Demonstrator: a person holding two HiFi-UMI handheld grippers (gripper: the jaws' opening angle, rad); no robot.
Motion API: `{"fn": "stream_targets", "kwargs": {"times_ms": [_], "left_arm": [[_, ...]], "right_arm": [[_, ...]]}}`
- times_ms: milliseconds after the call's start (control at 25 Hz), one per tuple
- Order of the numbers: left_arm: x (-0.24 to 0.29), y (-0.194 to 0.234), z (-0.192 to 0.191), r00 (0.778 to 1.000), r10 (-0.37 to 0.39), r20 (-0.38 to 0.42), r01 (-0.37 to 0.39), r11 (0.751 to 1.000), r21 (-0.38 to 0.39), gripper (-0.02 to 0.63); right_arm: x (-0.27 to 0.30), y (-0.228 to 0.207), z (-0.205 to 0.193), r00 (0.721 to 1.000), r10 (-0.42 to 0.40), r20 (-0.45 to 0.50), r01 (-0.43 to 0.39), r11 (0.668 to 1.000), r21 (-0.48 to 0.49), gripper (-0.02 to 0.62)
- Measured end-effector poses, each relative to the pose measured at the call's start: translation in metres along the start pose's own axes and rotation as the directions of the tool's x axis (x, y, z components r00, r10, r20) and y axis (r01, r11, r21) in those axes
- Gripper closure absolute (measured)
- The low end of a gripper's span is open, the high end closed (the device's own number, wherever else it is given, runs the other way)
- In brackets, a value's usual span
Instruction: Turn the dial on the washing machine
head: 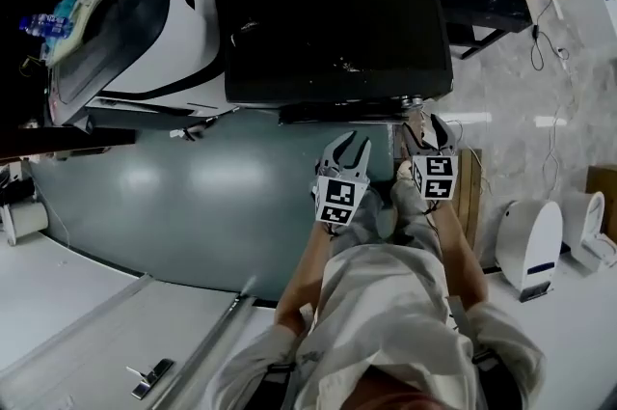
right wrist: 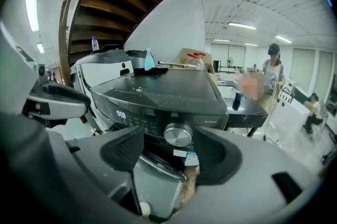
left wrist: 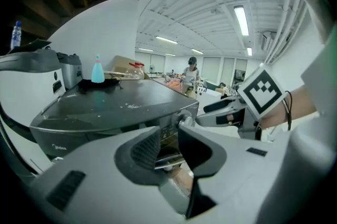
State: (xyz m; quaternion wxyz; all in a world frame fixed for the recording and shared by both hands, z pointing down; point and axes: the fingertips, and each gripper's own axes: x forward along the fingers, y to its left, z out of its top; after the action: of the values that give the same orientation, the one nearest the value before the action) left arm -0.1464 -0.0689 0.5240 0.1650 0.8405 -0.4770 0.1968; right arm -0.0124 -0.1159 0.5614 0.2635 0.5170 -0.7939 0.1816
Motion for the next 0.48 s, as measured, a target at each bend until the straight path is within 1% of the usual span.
{"fn": "stream_targets", "kwargs": {"times_ms": [240, 360, 480], "left_arm": [[0.020, -0.002, -0.007, 0.999, -0.036, -0.015, 0.036, 0.999, 0.015, 0.499], [0.028, -0.001, -0.010, 0.999, -0.044, -0.014, 0.045, 0.999, 0.030, 0.499], [0.036, 0.000, -0.014, 0.999, -0.043, -0.028, 0.044, 0.999, 0.025, 0.499]], "right_arm": [[0.023, -0.007, -0.012, 0.996, -0.080, -0.028, 0.080, 0.997, -0.024, 0.293], [0.034, -0.012, -0.018, 0.994, -0.107, -0.033, 0.106, 0.994, -0.024, 0.293], [0.043, -0.016, -0.020, 0.992, -0.122, -0.038, 0.122, 0.993, -0.006, 0.293]]}}
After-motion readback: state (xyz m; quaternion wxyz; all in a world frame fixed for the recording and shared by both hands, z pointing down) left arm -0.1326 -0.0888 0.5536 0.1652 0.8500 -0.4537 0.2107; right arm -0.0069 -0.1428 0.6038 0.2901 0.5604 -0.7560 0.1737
